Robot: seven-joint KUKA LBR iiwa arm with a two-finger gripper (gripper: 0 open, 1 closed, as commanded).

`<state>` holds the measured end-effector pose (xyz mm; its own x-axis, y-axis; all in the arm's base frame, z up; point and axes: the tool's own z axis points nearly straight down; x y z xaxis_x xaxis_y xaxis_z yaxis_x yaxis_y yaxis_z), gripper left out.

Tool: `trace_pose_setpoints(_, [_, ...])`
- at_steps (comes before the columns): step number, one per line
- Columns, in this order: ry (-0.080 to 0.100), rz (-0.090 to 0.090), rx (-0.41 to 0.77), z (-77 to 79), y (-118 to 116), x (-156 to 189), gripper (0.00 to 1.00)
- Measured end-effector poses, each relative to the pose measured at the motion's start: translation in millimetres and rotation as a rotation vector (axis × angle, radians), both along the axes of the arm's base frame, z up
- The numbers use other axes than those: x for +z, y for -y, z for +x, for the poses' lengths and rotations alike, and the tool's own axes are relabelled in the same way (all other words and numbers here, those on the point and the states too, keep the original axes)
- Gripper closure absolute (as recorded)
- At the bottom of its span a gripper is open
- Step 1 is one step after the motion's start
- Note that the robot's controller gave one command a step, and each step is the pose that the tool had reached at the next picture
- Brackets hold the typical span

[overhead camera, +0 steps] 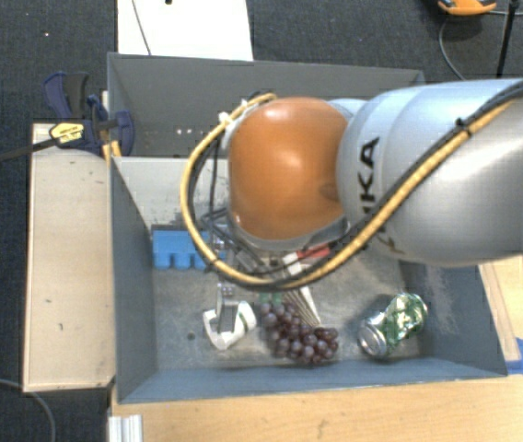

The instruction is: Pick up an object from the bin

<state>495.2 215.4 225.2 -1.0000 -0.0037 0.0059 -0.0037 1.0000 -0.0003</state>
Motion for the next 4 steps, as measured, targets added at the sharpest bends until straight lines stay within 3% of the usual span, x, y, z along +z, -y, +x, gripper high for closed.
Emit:
trace_pose_setpoints(1, [0.008, 0.002, -0.006, 2.0, 1, 5, 0.00])
trace_pose_setpoints(2, [0.010, 0.003, 0.024, -3.3, 33, -57, 0.00])
trace_pose_setpoints(3, [0.005, 0.002, 0.134, -11.2, 66, -67, 0.00])
trace_pose_setpoints(4, [0.013, 0.004, 0.096, -12.1, 65, -85, 0.00])
